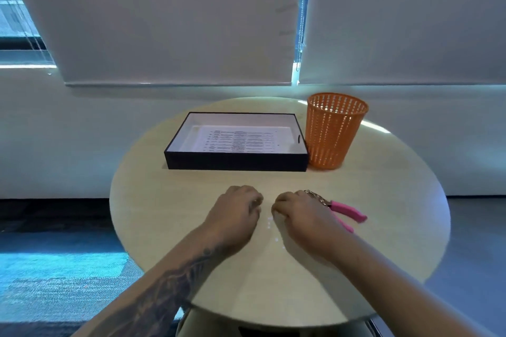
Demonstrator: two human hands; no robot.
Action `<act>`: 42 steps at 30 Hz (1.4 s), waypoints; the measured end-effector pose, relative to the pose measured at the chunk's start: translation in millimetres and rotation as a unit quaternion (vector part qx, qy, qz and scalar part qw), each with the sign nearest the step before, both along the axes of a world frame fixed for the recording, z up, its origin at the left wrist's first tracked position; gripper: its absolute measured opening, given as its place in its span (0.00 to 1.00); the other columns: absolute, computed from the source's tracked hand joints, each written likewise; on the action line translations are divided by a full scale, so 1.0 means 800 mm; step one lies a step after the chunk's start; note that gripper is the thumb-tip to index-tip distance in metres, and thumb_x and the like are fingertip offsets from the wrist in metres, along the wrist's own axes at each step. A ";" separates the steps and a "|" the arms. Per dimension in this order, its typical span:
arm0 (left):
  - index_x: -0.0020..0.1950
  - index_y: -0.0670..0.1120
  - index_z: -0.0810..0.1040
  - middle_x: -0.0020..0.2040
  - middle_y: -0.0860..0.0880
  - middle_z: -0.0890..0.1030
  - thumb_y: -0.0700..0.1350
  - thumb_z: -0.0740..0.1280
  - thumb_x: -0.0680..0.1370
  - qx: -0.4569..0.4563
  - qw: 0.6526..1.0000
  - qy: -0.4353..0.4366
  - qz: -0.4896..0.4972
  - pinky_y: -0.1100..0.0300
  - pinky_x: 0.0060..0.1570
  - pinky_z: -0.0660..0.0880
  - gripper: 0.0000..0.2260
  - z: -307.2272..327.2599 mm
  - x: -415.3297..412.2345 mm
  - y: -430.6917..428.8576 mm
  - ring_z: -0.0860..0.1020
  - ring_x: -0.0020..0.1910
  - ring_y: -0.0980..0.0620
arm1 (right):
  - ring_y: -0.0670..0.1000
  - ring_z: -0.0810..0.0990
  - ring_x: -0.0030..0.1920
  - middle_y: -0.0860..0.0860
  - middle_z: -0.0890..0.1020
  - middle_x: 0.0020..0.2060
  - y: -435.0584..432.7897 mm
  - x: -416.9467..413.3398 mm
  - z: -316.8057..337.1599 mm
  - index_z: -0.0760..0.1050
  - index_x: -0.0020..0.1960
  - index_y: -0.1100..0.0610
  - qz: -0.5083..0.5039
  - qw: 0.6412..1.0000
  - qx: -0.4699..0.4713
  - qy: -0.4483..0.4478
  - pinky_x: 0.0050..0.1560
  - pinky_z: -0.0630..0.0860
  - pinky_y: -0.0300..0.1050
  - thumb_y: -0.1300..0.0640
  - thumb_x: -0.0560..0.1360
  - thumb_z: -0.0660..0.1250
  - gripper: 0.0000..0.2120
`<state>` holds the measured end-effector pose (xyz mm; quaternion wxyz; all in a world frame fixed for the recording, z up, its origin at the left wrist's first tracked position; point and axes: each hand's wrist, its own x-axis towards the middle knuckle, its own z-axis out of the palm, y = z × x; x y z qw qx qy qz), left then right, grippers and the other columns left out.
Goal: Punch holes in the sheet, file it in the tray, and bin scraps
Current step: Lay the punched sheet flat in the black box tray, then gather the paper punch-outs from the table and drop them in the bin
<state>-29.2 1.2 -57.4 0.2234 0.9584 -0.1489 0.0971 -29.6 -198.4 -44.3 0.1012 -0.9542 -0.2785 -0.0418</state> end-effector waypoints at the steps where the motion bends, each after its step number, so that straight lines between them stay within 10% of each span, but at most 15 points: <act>1: 0.60 0.49 0.80 0.62 0.51 0.79 0.46 0.62 0.79 0.013 1.000 -0.007 -0.006 0.53 0.63 0.71 0.12 -0.005 -0.005 -0.003 0.73 0.63 0.47 | 0.55 0.77 0.51 0.47 0.82 0.58 -0.002 -0.007 -0.003 0.82 0.58 0.48 0.004 1.000 -0.006 -0.010 0.55 0.74 0.52 0.57 0.74 0.56 0.19; 9: 0.61 0.49 0.80 0.65 0.50 0.78 0.47 0.59 0.79 0.022 0.998 -0.045 -0.022 0.49 0.69 0.67 0.15 -0.025 -0.038 -0.020 0.72 0.66 0.46 | 0.47 0.78 0.57 0.43 0.83 0.58 -0.020 -0.046 -0.008 0.82 0.60 0.46 -0.017 0.990 0.125 0.062 0.62 0.74 0.46 0.43 0.75 0.50 0.25; 13: 0.63 0.46 0.79 0.65 0.49 0.78 0.45 0.61 0.80 -0.005 0.998 -0.056 -0.023 0.54 0.70 0.66 0.14 -0.026 -0.045 -0.017 0.72 0.67 0.49 | 0.44 0.78 0.59 0.43 0.83 0.57 -0.047 -0.049 -0.008 0.82 0.60 0.49 -0.100 0.971 0.209 0.055 0.61 0.71 0.39 0.61 0.77 0.62 0.17; 25: 0.56 0.46 0.83 0.60 0.49 0.81 0.42 0.62 0.78 -0.038 0.996 -0.072 -0.025 0.54 0.65 0.70 0.12 -0.025 -0.051 -0.017 0.74 0.62 0.49 | 0.55 0.81 0.44 0.48 0.84 0.39 -0.079 -0.054 -0.013 0.84 0.37 0.50 -0.099 0.987 0.103 -0.070 0.52 0.73 0.45 0.53 0.69 0.54 0.19; 30: 0.55 0.50 0.84 0.60 0.53 0.80 0.42 0.63 0.77 -0.041 0.996 -0.058 -0.048 0.54 0.64 0.71 0.12 -0.022 -0.056 -0.019 0.73 0.62 0.53 | 0.51 0.78 0.47 0.45 0.84 0.44 -0.057 -0.059 -0.007 0.87 0.47 0.49 -0.063 0.992 0.109 -0.018 0.50 0.75 0.51 0.50 0.72 0.53 0.22; 34: 0.56 0.53 0.83 0.61 0.55 0.80 0.44 0.64 0.79 -0.063 0.995 -0.044 -0.058 0.54 0.64 0.71 0.12 -0.021 -0.055 -0.016 0.73 0.63 0.55 | 0.42 0.77 0.51 0.43 0.83 0.49 -0.048 -0.055 0.001 0.86 0.54 0.50 -0.055 0.980 0.184 0.048 0.52 0.70 0.33 0.61 0.77 0.64 0.14; 42: 0.53 0.49 0.82 0.57 0.55 0.80 0.38 0.64 0.77 -0.074 0.995 -0.064 -0.017 0.57 0.61 0.72 0.10 -0.024 -0.055 -0.018 0.74 0.59 0.54 | 0.44 0.79 0.45 0.41 0.82 0.43 -0.067 -0.046 -0.001 0.84 0.41 0.49 -0.099 0.976 0.195 0.027 0.50 0.78 0.48 0.69 0.70 0.64 0.17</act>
